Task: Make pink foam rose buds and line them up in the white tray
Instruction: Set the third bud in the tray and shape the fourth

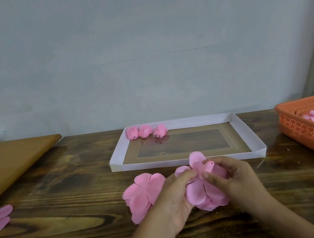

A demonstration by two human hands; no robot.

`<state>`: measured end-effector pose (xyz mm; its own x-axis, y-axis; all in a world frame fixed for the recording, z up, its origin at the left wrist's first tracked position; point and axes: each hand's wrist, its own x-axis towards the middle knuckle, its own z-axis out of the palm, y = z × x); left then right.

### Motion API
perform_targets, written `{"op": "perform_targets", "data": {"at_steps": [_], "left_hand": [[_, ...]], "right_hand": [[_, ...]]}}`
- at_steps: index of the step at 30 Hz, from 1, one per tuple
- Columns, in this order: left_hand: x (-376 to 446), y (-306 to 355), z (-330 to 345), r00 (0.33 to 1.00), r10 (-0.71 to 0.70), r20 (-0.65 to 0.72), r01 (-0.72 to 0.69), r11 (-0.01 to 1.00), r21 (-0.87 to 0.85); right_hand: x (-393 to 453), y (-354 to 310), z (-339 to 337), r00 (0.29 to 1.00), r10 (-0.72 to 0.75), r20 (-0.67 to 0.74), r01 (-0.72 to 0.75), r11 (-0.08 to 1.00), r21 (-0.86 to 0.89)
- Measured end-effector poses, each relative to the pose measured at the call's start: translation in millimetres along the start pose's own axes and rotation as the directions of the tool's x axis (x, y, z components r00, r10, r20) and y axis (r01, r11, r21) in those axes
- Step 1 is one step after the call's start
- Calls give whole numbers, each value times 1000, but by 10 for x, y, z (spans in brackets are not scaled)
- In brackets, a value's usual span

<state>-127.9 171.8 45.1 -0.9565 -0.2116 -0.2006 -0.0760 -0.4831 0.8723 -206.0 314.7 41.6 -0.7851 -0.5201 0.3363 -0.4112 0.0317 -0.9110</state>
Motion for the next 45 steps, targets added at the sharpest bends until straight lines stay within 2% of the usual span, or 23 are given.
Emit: {"op": "perform_targets", "data": {"at_steps": [3, 8, 17, 29, 34, 36, 41, 45], "left_hand": [[-23, 8, 6, 999, 43, 10, -44, 994, 105], [-16, -6, -9, 999, 50, 5, -50, 994, 102], [-35, -1, 41, 998, 41, -53, -33, 990, 136], [-52, 6, 32, 999, 54, -5, -53, 991, 120], [-44, -18, 34, 996, 57, -72, -48, 991, 125], [-37, -30, 38, 986, 89, -139, -64, 983, 172], [4, -67, 40, 958, 150, -243, -75, 953, 294], [10, -72, 62, 945, 161, -286, -65, 946, 318]], "right_hand": [[-7, 14, 8, 999, 1, -52, 1, 1000, 25], [15, 36, -2, 995, 57, -87, -50, 996, 79], [8, 16, -18, 1000, 6, -22, -4, 997, 82], [15, 6, -37, 999, -18, 31, 13, 987, 159], [6, 26, -28, 1000, -3, -15, 5, 983, 181], [10, 38, -35, 999, 12, -30, -7, 986, 169], [5, 6, -20, 1000, 13, -15, -11, 985, 173], [-4, -15, -14, 1000, 7, 7, -9, 981, 193]]}}
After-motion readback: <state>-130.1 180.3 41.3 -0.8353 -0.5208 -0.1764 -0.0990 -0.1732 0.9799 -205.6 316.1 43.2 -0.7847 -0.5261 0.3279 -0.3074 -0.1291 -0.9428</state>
